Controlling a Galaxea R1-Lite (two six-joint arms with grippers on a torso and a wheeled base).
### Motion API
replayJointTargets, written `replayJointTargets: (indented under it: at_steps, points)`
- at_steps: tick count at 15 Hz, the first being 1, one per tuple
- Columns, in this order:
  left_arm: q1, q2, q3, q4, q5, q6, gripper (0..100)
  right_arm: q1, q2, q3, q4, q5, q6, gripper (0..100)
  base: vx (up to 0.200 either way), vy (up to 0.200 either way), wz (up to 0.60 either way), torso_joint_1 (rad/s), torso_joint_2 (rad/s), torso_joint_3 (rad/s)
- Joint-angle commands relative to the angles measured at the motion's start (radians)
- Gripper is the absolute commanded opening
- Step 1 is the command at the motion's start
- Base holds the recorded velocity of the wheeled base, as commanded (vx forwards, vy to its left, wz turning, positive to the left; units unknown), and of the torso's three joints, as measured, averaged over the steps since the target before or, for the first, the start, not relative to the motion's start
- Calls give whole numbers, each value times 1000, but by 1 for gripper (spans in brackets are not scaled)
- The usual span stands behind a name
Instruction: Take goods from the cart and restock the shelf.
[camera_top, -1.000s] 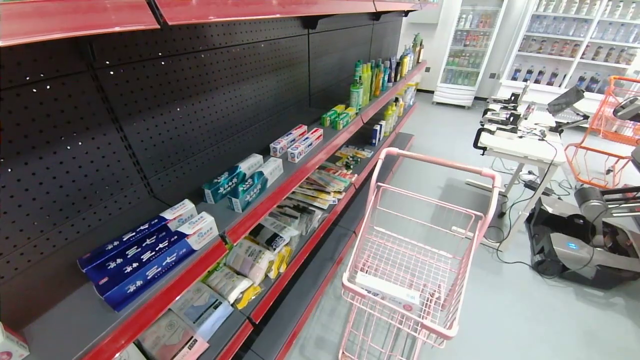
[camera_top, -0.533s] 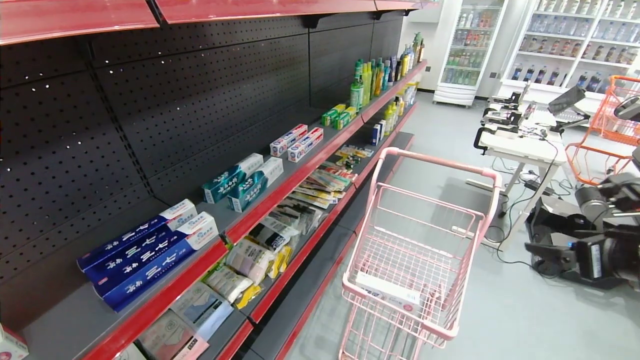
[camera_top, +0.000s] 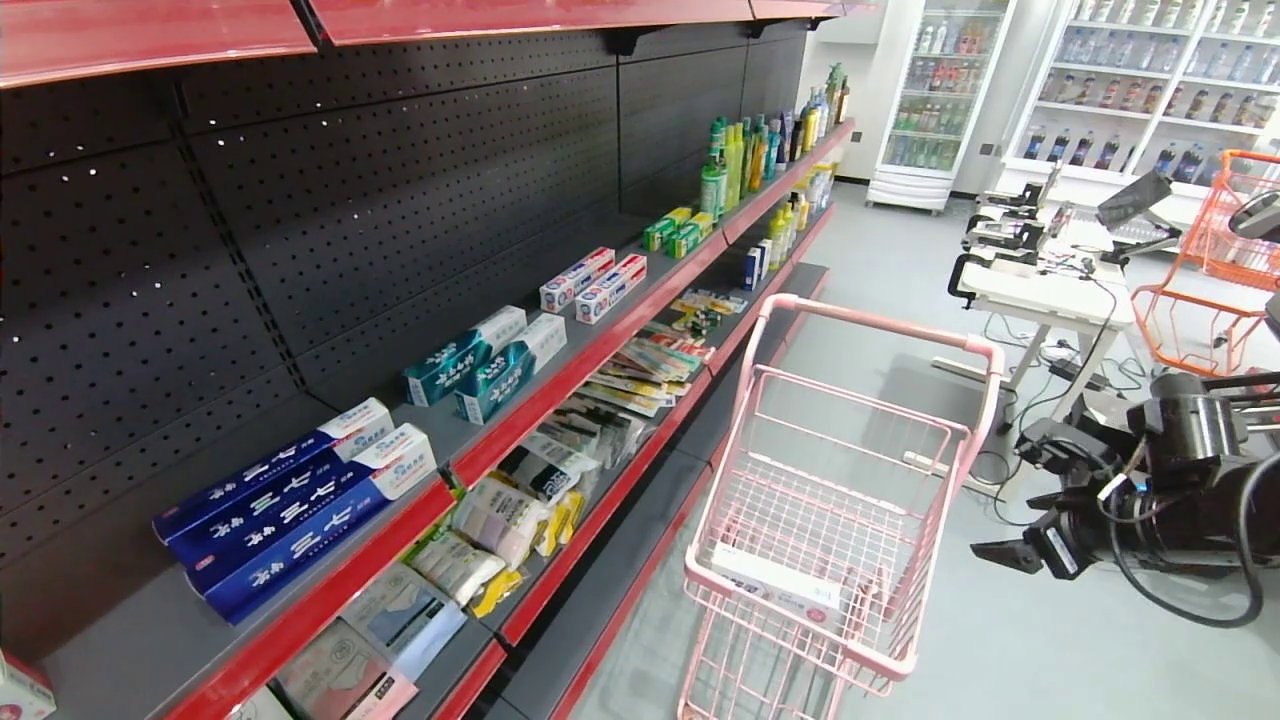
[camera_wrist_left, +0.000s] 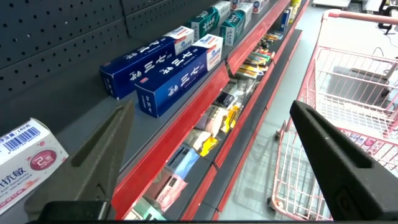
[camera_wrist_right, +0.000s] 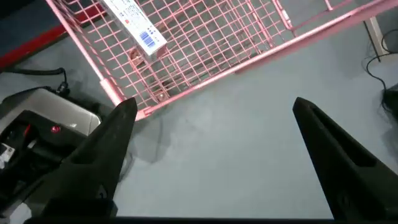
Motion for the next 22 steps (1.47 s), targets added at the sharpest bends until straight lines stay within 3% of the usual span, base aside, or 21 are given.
replayJointTargets:
  at_steps: [1,13,22]
  points:
    - [1,1,0,-1,0,1,100,14,129,-85,1,4,-17,100,0,0,0,0,0,0]
    - [1,1,0,-1,0,1,100,192,206,-220,-2,10,2,100,0,0,0,-70,149,80]
    - [1,1,0,-1,0,1,100,243,235,-246,-2,13,30,100,0,0,0,-142,306,161]
